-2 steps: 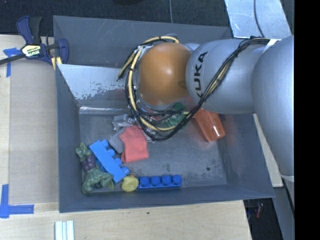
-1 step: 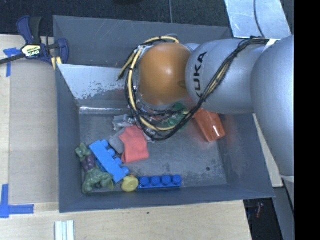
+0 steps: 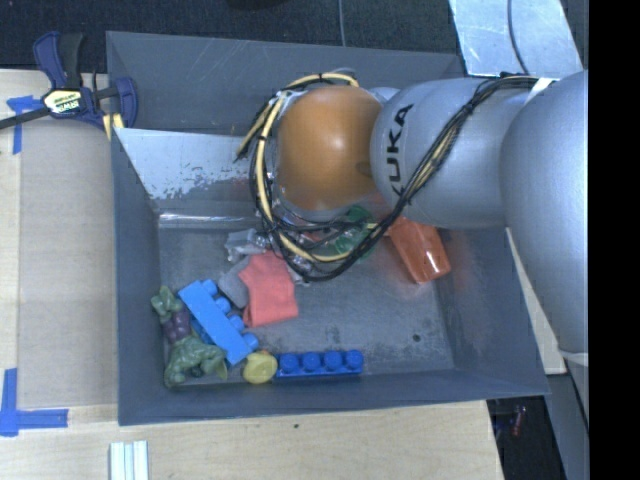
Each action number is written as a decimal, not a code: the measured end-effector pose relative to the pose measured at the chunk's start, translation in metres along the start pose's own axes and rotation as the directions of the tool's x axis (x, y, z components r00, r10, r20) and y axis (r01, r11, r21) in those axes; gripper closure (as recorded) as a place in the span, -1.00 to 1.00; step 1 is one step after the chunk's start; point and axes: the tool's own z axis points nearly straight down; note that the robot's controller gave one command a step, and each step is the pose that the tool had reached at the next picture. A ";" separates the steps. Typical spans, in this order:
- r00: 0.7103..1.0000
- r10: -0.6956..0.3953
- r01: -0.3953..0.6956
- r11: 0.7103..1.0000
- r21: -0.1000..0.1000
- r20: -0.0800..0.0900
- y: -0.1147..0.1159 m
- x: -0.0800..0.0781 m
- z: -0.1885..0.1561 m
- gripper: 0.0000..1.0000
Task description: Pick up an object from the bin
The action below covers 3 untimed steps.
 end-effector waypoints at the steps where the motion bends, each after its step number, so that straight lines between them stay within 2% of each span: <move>1: 1.000 0.000 0.000 1.000 -0.001 -0.001 0.000 0.000 0.000 1.00; 3: 1.000 0.001 -0.001 1.000 -0.001 -0.001 0.000 0.000 0.000 1.00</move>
Offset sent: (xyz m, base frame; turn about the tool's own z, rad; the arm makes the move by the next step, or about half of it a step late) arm 0.0000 0.0000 0.0000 0.0000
